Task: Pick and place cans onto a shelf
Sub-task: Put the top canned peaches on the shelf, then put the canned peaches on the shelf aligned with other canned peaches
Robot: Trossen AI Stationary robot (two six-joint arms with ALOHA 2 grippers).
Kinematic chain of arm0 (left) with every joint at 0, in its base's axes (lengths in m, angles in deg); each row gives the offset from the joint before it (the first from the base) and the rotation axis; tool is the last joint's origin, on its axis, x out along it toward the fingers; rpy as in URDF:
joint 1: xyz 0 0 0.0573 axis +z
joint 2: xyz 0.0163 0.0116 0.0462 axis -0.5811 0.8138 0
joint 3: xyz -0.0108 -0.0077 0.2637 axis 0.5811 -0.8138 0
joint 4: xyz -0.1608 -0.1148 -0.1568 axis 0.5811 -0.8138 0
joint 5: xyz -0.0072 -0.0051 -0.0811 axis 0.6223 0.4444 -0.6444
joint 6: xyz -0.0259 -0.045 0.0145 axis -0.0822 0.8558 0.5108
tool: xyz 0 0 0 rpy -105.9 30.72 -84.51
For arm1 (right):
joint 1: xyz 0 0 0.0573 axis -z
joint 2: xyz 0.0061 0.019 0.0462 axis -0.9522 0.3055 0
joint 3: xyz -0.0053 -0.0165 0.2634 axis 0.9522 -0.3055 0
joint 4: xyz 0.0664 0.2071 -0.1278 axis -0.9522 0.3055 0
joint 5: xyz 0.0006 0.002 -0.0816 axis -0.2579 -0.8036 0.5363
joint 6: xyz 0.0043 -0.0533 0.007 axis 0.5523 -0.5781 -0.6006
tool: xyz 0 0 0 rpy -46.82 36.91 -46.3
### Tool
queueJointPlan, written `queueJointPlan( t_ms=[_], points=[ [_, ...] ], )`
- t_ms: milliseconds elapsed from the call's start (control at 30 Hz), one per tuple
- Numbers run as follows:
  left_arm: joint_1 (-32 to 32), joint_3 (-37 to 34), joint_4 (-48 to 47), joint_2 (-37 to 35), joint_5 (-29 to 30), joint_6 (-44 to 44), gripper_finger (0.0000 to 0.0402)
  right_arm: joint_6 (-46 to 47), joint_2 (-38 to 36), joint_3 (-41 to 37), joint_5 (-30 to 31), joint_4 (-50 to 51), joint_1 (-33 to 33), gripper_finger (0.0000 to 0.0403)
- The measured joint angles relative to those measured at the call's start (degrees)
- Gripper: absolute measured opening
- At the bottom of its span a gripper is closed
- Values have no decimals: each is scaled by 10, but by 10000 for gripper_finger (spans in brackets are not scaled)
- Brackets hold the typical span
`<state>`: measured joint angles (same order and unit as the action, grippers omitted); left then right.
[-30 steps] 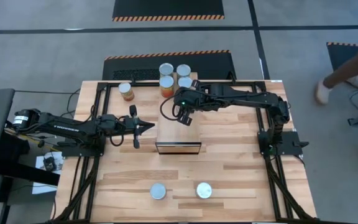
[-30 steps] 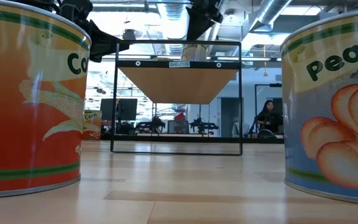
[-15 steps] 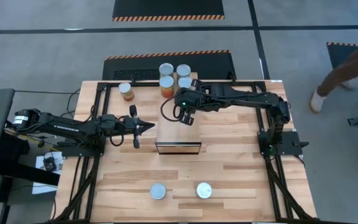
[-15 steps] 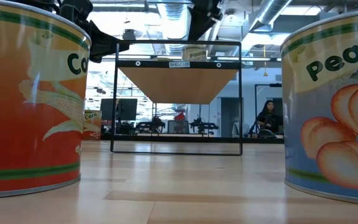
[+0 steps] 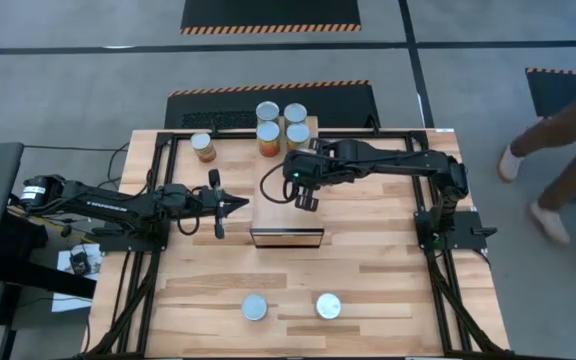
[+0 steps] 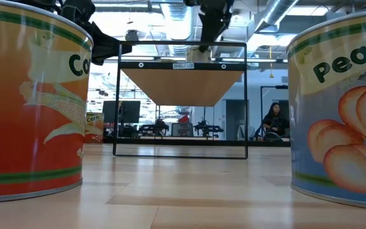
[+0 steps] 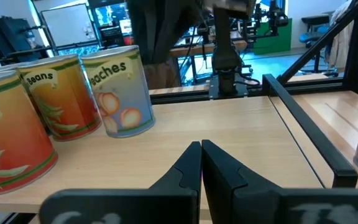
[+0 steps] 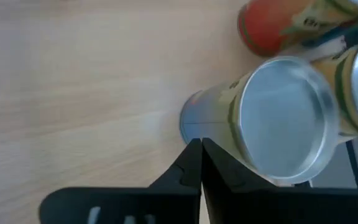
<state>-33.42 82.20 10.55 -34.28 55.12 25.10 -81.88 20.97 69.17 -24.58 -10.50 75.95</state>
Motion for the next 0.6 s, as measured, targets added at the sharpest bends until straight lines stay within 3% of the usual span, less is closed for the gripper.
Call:
queueJointPlan(
  t_ms=[233, 400, 600],
  points=[
    [0, 0, -3, 0, 0, 0, 2, 11, 0, -7, 39, 0, 10, 7],
    [0, 0, -3, 0, 0, -1, 2, 11, 0, -7, 41, -3, 10, 16],
    [0, 0, -4, 0, 0, -1, 2, 13, -18, -7, 41, 28, -26, 13]
  ],
)
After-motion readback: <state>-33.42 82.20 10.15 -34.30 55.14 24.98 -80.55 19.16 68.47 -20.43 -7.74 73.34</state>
